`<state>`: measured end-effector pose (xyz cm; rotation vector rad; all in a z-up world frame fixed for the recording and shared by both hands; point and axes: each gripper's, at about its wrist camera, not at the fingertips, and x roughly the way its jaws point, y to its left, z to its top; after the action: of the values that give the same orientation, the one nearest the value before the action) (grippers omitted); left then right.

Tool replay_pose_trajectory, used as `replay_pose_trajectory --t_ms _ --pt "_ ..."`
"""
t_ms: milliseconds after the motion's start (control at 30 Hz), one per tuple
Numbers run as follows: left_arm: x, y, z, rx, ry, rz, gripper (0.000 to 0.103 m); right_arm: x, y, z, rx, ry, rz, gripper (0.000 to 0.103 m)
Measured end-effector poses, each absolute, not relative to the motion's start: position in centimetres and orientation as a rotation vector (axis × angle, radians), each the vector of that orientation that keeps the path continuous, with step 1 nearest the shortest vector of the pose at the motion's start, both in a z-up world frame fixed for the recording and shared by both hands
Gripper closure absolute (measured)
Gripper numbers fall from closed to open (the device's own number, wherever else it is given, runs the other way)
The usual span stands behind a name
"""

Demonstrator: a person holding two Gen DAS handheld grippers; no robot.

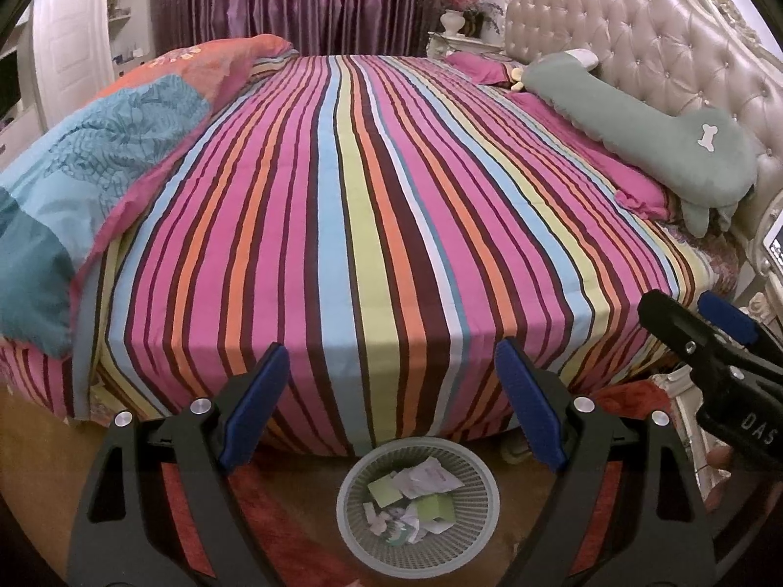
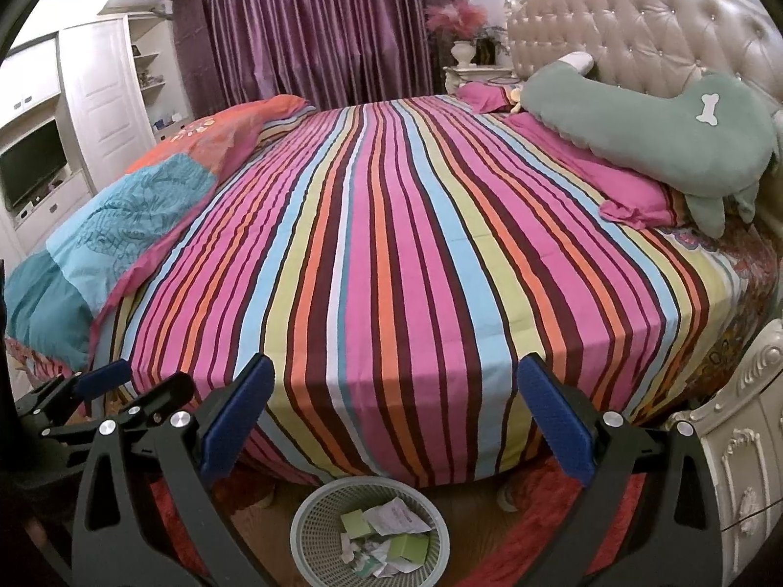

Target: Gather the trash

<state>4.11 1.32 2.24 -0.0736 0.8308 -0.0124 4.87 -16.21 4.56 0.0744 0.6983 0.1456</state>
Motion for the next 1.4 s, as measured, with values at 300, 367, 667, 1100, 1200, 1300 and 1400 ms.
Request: replay_pose_trajectory --t_ms 300,367,667,1100,1200,1300,1400 --pt "4.24 1.02 2.45 -0.056 0.829 -0.007 0.019 4.90 -16.40 4.60 0.076 0.700 0.148 0.008" --pt "4.31 1.14 2.46 -0.062 0.832 -0.008 0.019 4.92 -16.36 4.58 0.076 0.701 0.147 0.008" --pt "4.40 1.06 2.64 -0.010 0.819 0.032 0.019 4.98 -16.32 4.47 0.077 0.705 0.151 0.008" --pt "3.98 1.06 3.19 -0.001 0.778 0.076 0.019 4.96 -16.31 4.31 0.080 0.709 0.156 0.008" --pt "4.16 1.14 3.12 -0.009 0.794 0.058 0.019 4.98 -16.32 4.32 0.082 0.709 0.157 0.008" --pt "4.37 1.33 2.86 -0.031 0.819 0.045 0.019 4.87 -16.20 4.28 0.083 0.708 0.157 0.008" --pt "4.42 1.38 2.67 -0.025 0.825 0.058 0.019 4.85 -16.17 4.25 0.085 0.709 0.157 0.008"
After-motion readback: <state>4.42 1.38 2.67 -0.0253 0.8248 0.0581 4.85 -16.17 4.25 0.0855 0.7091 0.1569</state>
